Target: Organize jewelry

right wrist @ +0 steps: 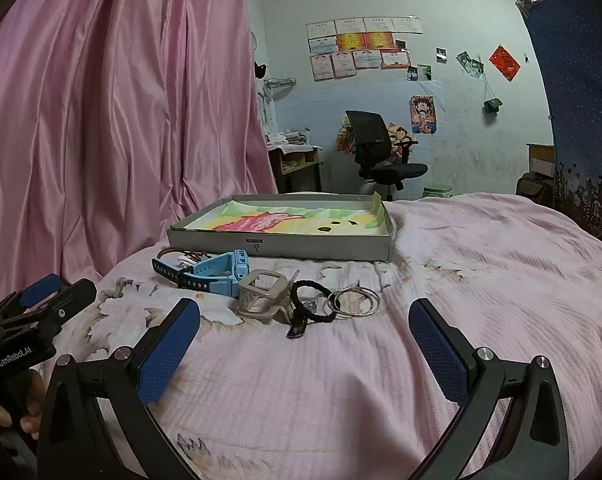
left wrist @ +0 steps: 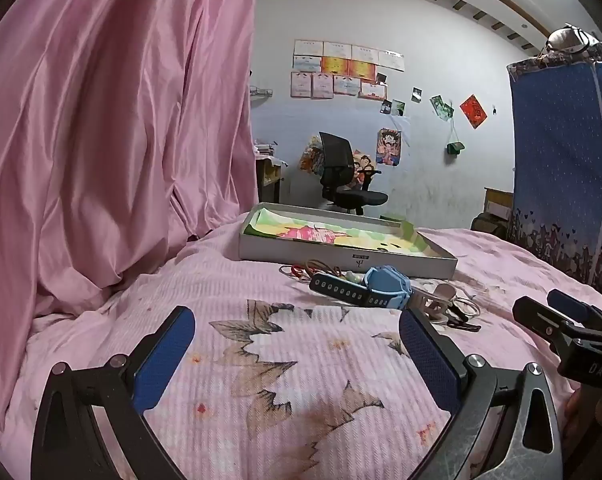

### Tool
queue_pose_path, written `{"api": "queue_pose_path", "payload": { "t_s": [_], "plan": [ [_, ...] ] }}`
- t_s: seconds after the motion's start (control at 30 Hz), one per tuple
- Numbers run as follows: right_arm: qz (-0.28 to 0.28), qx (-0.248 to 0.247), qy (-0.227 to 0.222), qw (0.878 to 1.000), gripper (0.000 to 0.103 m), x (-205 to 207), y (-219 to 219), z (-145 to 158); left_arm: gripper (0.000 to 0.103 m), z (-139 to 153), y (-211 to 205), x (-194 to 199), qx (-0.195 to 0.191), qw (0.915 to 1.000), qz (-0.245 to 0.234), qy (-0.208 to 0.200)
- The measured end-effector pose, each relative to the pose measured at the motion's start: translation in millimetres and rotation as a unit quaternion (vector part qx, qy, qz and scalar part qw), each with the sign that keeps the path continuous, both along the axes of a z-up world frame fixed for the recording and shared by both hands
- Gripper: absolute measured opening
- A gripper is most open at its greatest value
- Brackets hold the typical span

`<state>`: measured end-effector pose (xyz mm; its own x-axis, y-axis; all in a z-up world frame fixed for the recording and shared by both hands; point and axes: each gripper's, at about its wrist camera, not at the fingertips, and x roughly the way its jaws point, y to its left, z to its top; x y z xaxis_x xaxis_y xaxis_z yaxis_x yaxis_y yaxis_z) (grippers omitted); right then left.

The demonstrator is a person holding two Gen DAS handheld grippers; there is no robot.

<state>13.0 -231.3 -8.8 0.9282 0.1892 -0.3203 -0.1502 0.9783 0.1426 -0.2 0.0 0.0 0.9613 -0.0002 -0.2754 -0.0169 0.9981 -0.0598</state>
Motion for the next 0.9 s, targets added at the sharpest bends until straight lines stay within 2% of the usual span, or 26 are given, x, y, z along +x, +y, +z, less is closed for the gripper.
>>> {"api": "queue_pose_path", "payload": {
  "t_s": [0.9],
  "plan": [
    [0.000, 0.001, -0.001, 1.000, 0.102, 0.4, 0.3, -1.3, 0.103, 0.1, -0.3, 0.1, 0.004, 1.0000, 0.000, 0.002]
  ]
}}
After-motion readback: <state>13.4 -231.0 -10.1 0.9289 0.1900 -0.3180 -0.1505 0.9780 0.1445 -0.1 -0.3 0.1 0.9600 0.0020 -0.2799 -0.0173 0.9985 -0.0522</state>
